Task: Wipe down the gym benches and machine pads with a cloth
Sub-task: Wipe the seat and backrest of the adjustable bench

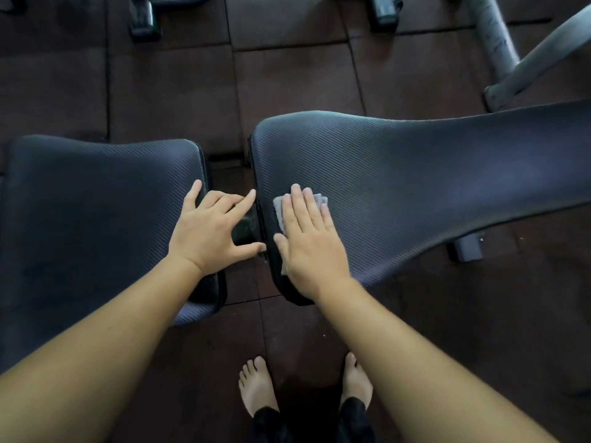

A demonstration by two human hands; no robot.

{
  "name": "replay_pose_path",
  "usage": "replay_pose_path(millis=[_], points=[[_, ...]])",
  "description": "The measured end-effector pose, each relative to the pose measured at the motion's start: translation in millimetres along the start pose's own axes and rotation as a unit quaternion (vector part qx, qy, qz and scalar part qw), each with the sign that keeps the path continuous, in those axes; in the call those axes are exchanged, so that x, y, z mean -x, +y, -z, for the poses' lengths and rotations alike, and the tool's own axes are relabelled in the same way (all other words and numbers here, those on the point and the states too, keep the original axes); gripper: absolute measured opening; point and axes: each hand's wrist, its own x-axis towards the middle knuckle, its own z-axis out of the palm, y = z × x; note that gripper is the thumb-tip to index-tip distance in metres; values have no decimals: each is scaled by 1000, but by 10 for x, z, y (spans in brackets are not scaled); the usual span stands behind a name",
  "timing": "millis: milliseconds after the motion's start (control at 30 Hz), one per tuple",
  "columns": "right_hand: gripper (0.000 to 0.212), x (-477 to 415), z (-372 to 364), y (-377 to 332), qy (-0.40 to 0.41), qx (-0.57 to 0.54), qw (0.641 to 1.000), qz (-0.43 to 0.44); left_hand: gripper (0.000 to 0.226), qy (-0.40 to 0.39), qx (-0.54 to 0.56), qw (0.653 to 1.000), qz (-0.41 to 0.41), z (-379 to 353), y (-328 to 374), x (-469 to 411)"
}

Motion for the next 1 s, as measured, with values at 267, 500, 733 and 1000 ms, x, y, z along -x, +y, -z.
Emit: replay_pose_path(millis=[267, 500, 733, 1000], points=[[69, 197, 289, 1315, 33, -11, 978, -204, 102, 3, 1, 1000, -2, 16, 11, -6], [64, 484, -90, 21, 24, -14, 998, -51, 104, 8, 4, 1000, -6, 16, 19, 2], [63, 705, 124, 1278, 39, 15, 992, -119, 106, 8, 18, 1000, -2, 19, 17, -5], [66, 454, -90, -6, 39, -11, 994, -97, 105, 15, 19, 1000, -5, 22, 20, -4]])
